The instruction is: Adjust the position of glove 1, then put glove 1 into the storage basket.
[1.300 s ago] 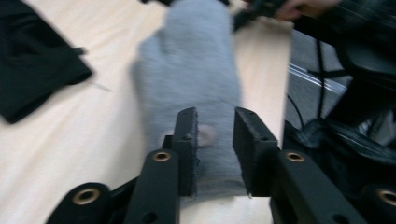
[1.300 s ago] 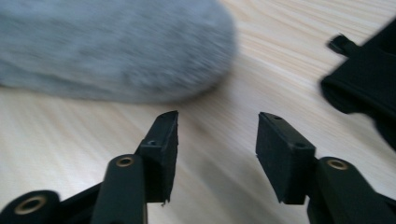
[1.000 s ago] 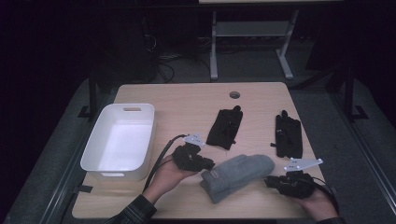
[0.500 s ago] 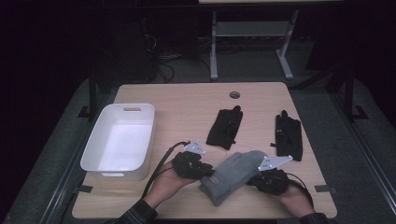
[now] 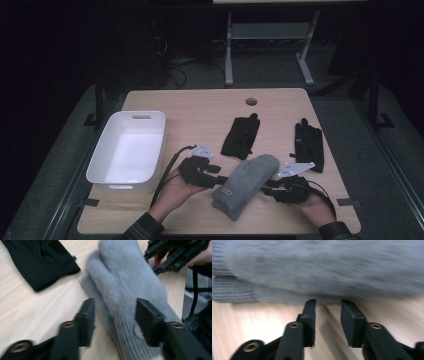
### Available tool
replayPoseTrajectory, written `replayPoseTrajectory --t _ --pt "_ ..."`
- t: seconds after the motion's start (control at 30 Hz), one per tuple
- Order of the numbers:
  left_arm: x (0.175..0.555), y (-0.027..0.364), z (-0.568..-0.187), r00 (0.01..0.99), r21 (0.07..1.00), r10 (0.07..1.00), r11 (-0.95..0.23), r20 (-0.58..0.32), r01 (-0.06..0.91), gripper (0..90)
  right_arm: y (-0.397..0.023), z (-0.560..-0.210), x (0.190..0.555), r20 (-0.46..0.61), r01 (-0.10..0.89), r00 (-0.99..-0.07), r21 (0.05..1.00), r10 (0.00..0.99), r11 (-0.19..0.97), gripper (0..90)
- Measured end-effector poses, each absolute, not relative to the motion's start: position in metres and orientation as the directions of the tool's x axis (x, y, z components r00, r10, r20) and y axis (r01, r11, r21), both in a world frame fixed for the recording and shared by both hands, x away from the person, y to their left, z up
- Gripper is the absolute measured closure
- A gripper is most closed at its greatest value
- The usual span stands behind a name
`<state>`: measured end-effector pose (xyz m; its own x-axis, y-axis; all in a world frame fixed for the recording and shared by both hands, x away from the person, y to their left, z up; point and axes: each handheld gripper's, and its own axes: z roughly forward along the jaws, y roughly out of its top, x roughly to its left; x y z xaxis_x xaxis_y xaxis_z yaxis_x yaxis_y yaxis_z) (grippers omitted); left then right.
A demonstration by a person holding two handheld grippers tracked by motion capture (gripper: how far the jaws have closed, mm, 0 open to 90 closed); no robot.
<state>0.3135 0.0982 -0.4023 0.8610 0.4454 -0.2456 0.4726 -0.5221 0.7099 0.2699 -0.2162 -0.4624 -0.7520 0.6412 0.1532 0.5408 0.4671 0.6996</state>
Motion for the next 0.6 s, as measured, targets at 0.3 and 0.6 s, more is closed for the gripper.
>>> replayPoseTrajectory --t 0.3,0.6 --pt "0.337 0.072 -0.413 0.848 0.699 0.439 -0.505 -0.296 0.506 26.5 -0.256 -0.471 0.276 0.097 0.562 -0.678 0.708 0.729 0.428 35.6" --pt "0.34 0.054 -0.432 0.845 0.657 0.452 -0.55 -0.286 0.516 17.7 -0.263 -0.477 0.28 0.077 0.56 -0.656 0.716 0.751 0.417 29.4"
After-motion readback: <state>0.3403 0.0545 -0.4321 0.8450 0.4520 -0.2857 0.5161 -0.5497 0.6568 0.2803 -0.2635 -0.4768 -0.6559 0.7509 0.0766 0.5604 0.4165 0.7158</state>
